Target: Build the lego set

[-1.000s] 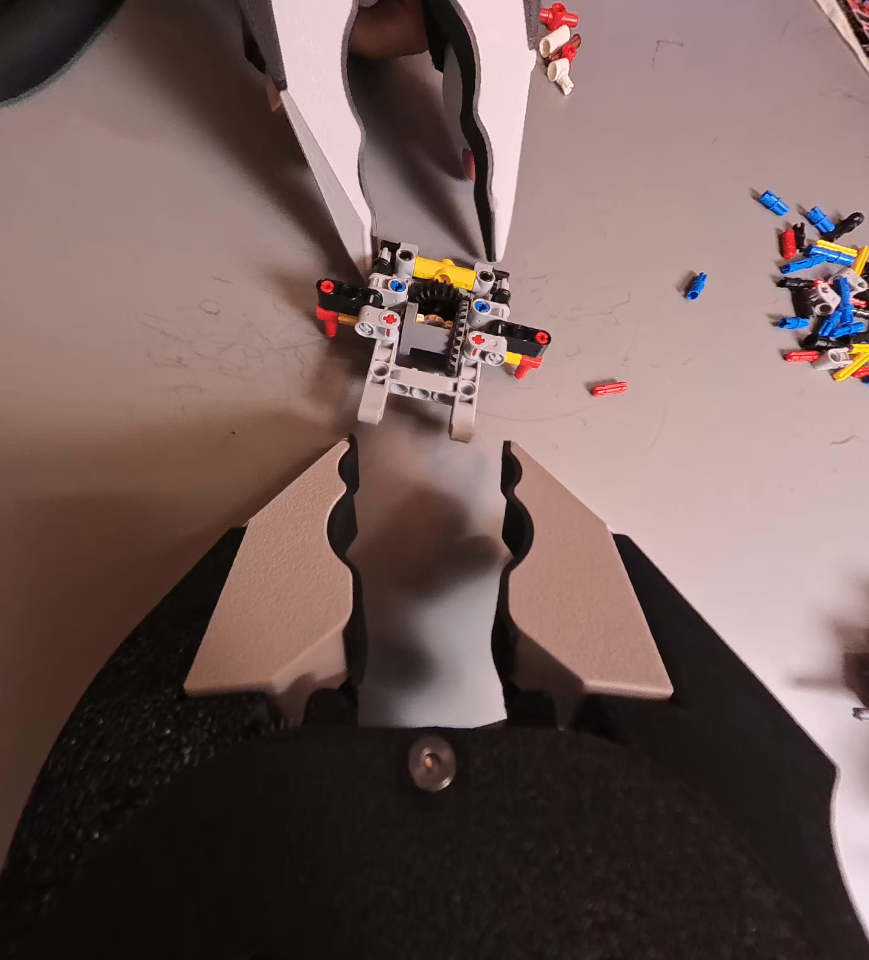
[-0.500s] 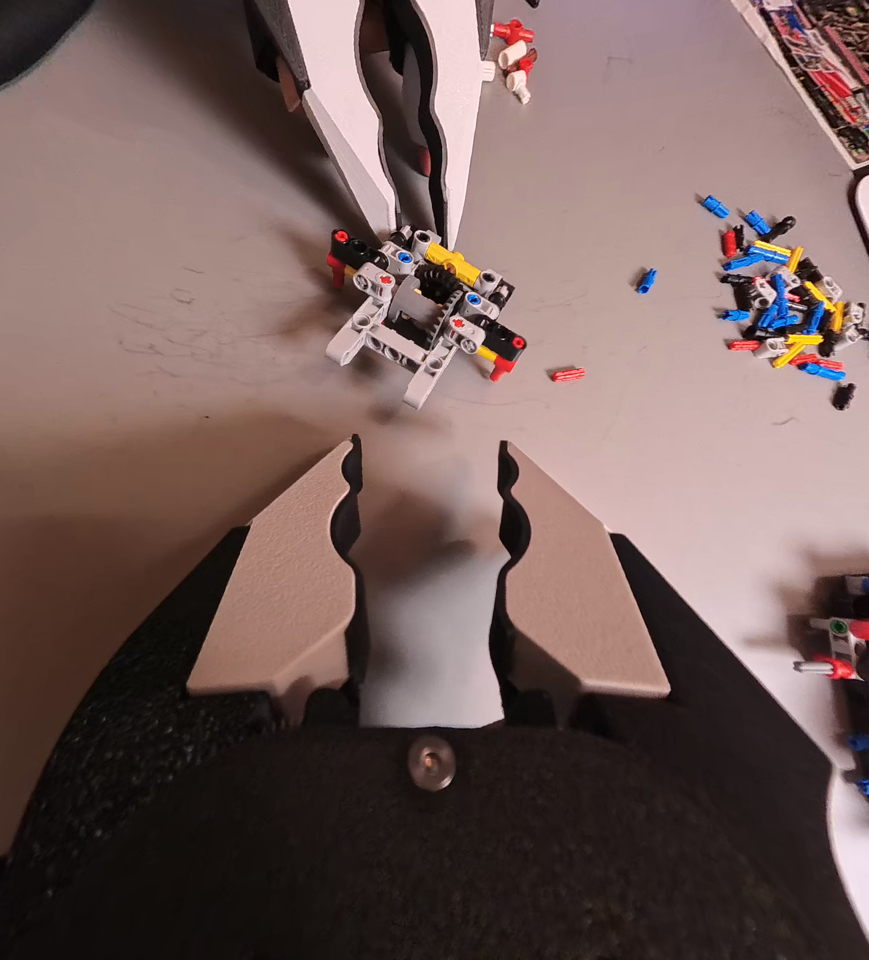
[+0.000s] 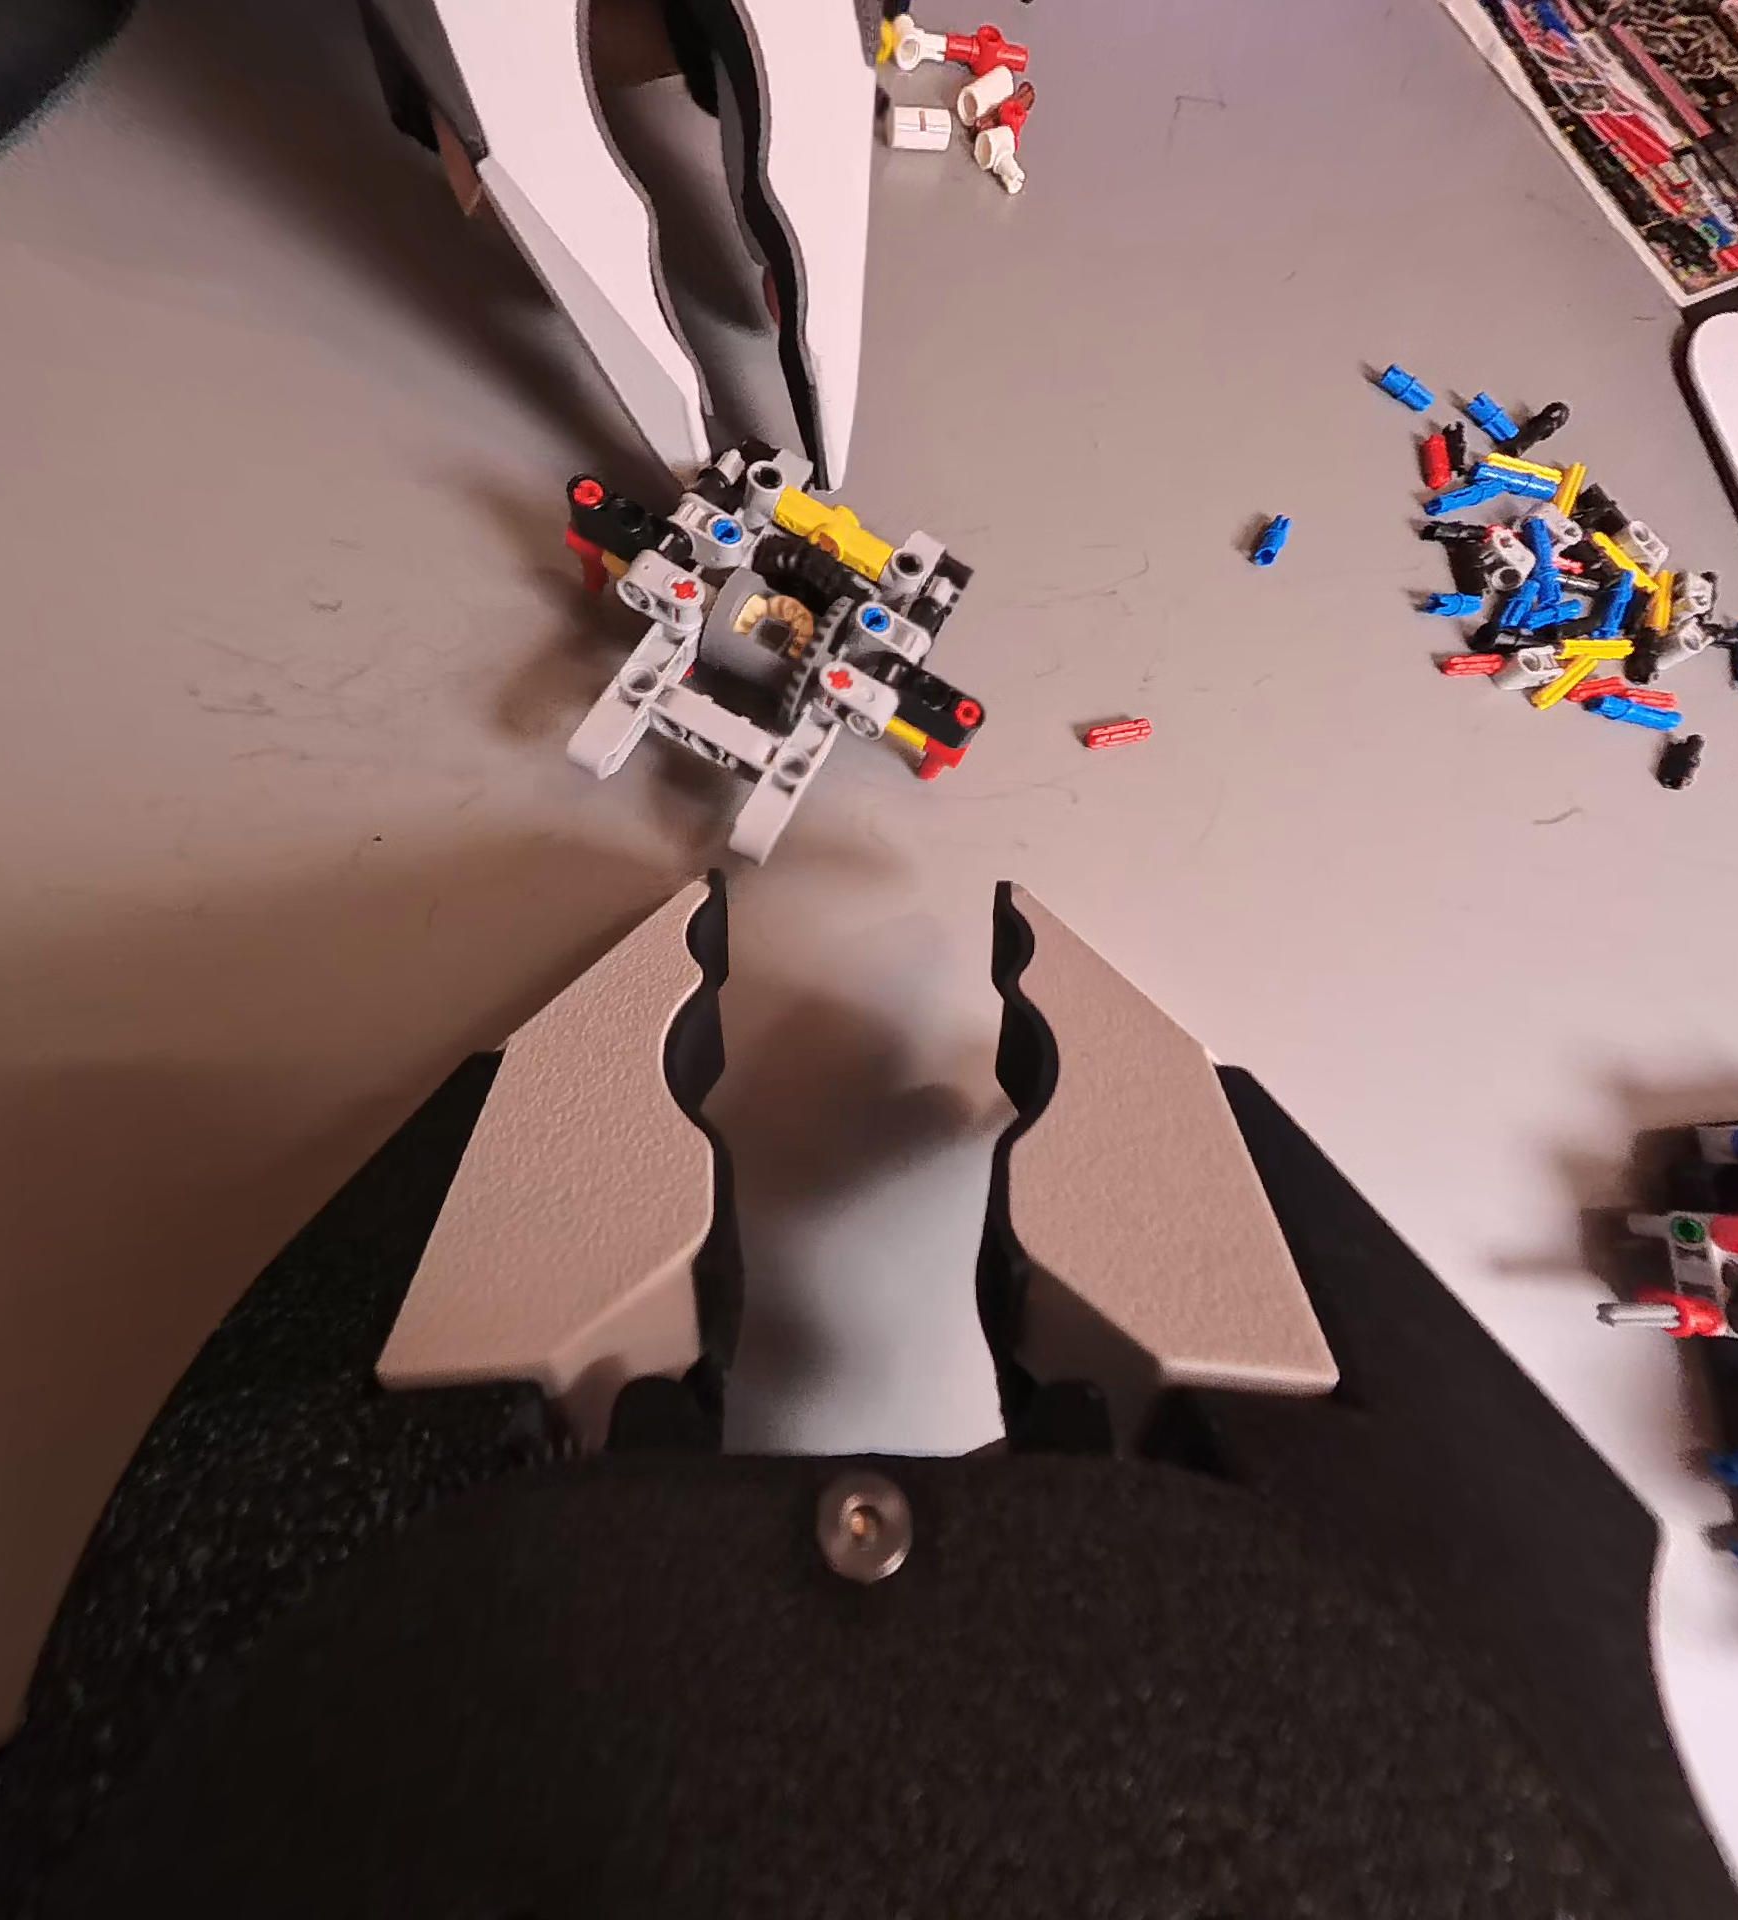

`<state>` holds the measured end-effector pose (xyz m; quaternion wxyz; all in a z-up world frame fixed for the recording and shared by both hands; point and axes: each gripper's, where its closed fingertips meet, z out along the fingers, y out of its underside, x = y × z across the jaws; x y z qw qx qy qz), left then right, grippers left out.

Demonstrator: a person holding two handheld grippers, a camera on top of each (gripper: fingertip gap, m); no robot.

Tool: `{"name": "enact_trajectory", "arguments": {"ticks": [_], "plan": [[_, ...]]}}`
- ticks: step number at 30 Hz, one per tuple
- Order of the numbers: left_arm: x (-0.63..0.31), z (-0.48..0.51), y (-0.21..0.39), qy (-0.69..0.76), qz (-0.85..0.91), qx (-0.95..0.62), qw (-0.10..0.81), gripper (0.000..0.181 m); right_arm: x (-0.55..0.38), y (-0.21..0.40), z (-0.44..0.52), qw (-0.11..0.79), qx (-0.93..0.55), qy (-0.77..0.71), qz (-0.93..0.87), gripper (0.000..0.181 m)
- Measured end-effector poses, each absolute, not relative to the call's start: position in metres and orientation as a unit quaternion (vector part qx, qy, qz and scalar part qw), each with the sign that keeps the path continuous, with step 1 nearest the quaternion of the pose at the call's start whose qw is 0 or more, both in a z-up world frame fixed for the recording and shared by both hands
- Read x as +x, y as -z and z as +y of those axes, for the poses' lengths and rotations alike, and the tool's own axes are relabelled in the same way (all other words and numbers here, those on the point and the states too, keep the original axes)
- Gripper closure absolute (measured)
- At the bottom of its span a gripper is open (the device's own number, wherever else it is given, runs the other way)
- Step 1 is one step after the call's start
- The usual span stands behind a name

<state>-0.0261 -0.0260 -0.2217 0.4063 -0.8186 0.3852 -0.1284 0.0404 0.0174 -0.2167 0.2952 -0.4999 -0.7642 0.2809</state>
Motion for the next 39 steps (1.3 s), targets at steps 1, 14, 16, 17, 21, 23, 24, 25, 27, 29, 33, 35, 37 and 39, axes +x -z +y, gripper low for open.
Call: {"name": "enact_trajectory", "arguments": {"ticks": [1,14,16,17,21,23,24,25,27,29,33,35,37,39], "plan": [[-0.024,-0.027,0.222,0.128,0.389,-0.818,0.405,0.163,0.04,0.217,0.017,0.294,-0.501,-0.282,-0.764,0.131],[-0.027,-0.024,0.225,0.084,0.359,-0.846,0.384,0.163,0.05,0.204,0.034,0.308,-0.516,-0.302,-0.74,0.132],[-0.032,-0.02,0.224,0.07,0.342,-0.854,0.386,0.163,0.049,0.201,0.039,0.316,-0.521,-0.306,-0.732,0.132],[-0.034,-0.018,0.224,0.064,0.333,-0.858,0.386,0.163,0.048,0.2,0.04,0.319,-0.524,-0.309,-0.727,0.133],[-0.036,-0.016,0.224,0.056,0.317,-0.864,0.386,0.163,0.045,0.194,0.043,0.33,-0.529,-0.325,-0.711,0.134],[-0.033,-0.018,0.223,0.058,0.323,-0.861,0.388,0.163,0.044,0.193,0.044,0.336,-0.53,-0.328,-0.706,0.135],[-0.032,-0.018,0.223,0.061,0.326,-0.86,0.388,0.16,0.043,0.192,0.044,0.34,-0.53,-0.329,-0.704,0.135],[-0.031,-0.019,0.222,0.066,0.327,-0.859,0.389,0.153,0.042,0.191,0.044,0.343,-0.53,-0.332,-0.701,0.135],[-0.029,-0.02,0.216,0.082,0.325,-0.853,0.4,0.143,0.039,0.185,0.048,0.358,-0.531,-0.34,-0.689,0.135],[-0.028,-0.017,0.2,0.109,0.312,-0.837,0.436,0.136,0.033,0.17,0.057,0.39,-0.535,-0.353,-0.661,0.135],[-0.051,0.003,0.146,0.129,0.208,-0.782,0.573,0.124,0.014,0.118,0.09,0.487,-0.539,-0.372,-0.578,0.136],[-0.073,0.009,0.125,0.127,0.141,-0.75,0.634,0.116,0.001,0.088,0.107,0.53,-0.533,-0.37,-0.545,0.136],[-0.096,0.012,0.114,0.105,0.091,-0.73,0.669,0.11,-0.016,0.055,0.125,0.572,-0.524,-0.366,-0.514,0.139],[-0.114,0.012,0.109,0.078,0.066,-0.718,0.689,0.112,-0.038,0.02,0.146,0.611,-0.513,-0.364,-0.481,0.143]]}}
